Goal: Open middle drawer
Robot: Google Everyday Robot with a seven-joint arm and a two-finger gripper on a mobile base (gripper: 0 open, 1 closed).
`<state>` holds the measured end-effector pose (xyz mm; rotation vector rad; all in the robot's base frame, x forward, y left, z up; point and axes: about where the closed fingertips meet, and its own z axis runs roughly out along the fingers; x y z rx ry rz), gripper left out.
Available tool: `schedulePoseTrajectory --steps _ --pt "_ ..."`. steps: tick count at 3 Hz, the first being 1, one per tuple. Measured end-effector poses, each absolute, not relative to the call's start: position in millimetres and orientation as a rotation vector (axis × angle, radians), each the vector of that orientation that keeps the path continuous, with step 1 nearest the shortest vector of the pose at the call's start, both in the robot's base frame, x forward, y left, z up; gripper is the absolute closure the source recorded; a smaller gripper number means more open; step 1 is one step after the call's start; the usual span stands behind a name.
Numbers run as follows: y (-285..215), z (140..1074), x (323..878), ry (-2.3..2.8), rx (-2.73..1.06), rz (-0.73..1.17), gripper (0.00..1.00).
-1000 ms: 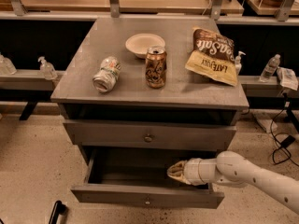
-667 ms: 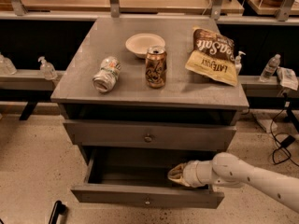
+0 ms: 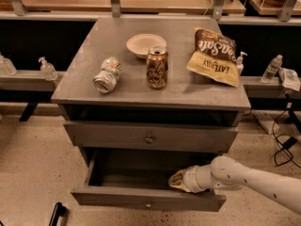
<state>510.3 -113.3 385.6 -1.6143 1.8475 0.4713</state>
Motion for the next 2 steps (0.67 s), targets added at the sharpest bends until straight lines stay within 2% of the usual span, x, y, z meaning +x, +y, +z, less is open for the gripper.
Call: schedulePoseTrajectory --steps 2 --pt "-112.1 384.0 494.0 1.832 -1.641 0.503 1.0"
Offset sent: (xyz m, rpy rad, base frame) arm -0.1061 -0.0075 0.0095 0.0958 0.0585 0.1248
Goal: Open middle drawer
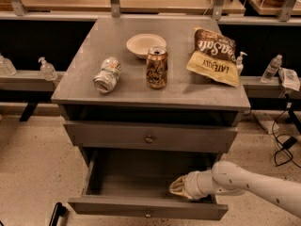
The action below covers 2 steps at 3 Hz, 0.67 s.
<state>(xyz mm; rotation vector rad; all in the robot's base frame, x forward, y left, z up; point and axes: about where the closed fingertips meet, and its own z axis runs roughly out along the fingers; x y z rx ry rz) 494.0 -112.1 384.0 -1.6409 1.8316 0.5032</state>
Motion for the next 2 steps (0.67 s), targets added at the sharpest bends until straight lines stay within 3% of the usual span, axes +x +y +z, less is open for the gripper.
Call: schedulePoseTrajectory --steps 2 --pt "-113 393 449 1.78 -1.638 0.571 1.0"
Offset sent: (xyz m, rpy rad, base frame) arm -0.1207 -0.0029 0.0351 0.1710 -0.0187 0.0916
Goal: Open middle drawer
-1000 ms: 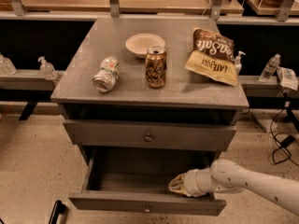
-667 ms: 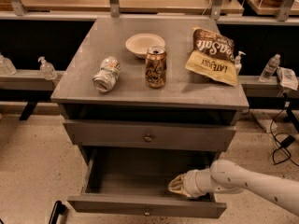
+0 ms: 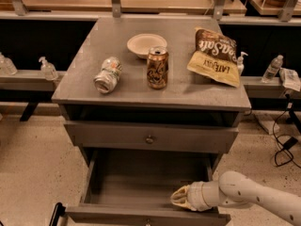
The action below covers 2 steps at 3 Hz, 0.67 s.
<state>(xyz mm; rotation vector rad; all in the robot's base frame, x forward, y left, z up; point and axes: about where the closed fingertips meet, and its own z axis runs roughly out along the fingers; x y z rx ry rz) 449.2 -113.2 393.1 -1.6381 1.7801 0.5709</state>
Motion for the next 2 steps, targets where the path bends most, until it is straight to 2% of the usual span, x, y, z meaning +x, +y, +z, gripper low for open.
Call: schedulePoseTrajectory --steps 2 --pt "-104 428 424 1.654 -1.651 0.577 1.0"
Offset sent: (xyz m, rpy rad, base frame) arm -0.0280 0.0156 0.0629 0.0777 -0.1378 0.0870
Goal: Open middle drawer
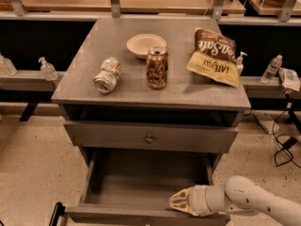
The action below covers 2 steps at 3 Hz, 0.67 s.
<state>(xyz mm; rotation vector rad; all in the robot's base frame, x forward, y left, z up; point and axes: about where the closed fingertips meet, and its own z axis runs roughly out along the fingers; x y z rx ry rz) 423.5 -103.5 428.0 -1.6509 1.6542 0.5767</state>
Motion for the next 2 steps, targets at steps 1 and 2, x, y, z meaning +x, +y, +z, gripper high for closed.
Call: schedulePoseTrajectory --steps 1,2 --pt "-100 459 441 1.588 -1.642 0.513 1.0" --pt "-100 479 465 1.583 -1.56 0.504 1.0"
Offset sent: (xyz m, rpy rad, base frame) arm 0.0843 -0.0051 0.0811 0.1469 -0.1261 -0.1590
